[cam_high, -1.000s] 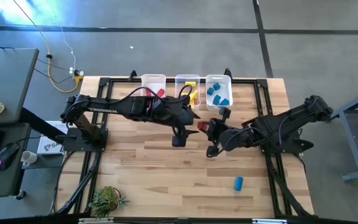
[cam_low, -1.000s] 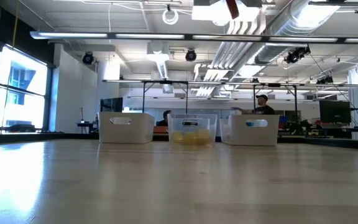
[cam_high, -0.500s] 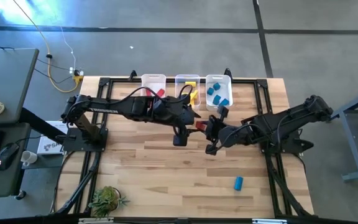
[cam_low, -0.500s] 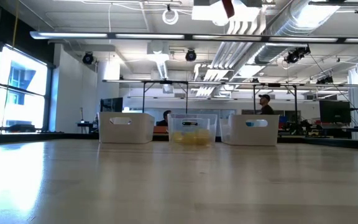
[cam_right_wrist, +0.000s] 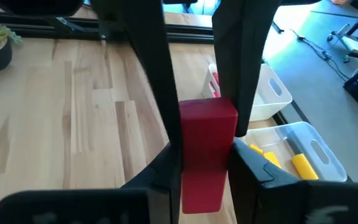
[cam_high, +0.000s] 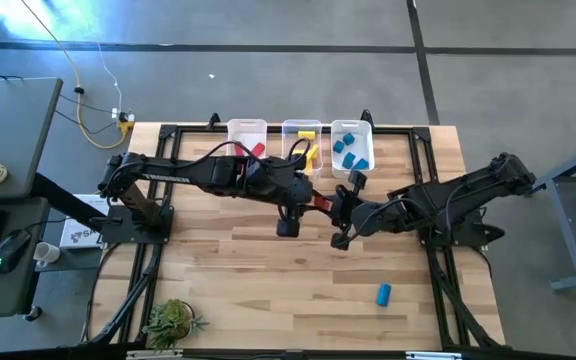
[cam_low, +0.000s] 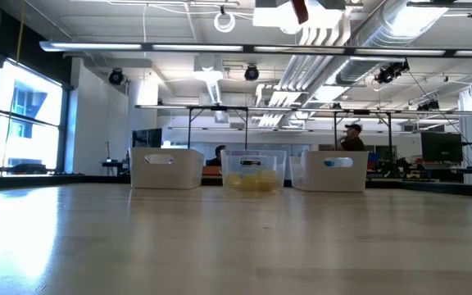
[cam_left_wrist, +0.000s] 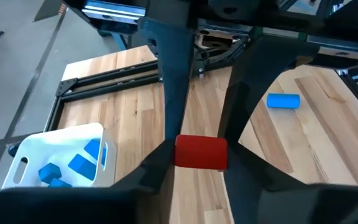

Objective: Sort & place blocks by color
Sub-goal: Put the red block into the white bin

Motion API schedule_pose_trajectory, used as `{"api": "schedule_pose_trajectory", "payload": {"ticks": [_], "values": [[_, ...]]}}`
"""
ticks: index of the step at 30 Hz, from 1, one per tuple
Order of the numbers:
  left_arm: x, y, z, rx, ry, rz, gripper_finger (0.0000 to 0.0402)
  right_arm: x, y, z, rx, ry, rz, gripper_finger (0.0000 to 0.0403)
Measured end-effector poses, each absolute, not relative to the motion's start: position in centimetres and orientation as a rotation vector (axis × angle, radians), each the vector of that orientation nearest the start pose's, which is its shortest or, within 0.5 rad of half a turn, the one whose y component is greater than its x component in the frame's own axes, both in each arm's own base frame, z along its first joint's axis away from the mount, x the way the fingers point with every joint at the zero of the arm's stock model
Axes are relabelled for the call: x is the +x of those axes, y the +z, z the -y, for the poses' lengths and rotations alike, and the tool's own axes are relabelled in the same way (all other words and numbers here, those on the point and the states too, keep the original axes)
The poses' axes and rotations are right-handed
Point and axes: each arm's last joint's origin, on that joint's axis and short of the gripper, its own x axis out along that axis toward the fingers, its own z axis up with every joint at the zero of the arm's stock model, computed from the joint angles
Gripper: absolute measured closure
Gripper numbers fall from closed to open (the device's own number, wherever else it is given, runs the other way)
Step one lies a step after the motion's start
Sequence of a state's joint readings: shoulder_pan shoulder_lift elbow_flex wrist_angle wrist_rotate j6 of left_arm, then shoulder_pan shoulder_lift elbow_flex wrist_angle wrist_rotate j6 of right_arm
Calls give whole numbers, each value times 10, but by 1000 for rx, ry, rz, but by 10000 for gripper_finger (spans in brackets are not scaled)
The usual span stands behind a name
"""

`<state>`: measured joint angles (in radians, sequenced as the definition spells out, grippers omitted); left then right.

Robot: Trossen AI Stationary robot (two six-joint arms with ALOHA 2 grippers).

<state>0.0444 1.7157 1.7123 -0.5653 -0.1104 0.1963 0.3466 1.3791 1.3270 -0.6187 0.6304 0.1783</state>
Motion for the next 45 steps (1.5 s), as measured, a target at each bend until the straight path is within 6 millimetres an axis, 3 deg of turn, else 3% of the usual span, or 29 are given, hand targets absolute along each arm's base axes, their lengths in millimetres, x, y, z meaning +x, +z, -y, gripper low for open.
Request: {"api": "schedule_pose_trajectory", "payload": {"ticks": [2,11,21,28,37,45], "values": [[384,372,-20,231,86,-583,326,277,353,-82,-144,-325,-566,331],[383,371,-21,249,111,-607,326,278,353,-81,-145,-343,-561,271],[363,351,-39,318,283,-907,326,277,354,-81,-158,-368,-554,236],[342,343,-83,276,459,-1087,326,277,354,-81,-156,-369,-556,234],[307,336,-157,80,598,-1200,325,277,354,-81,-152,-356,-560,233],[276,300,-206,-138,648,-1289,325,276,350,-83,-61,-310,-594,233]]}}
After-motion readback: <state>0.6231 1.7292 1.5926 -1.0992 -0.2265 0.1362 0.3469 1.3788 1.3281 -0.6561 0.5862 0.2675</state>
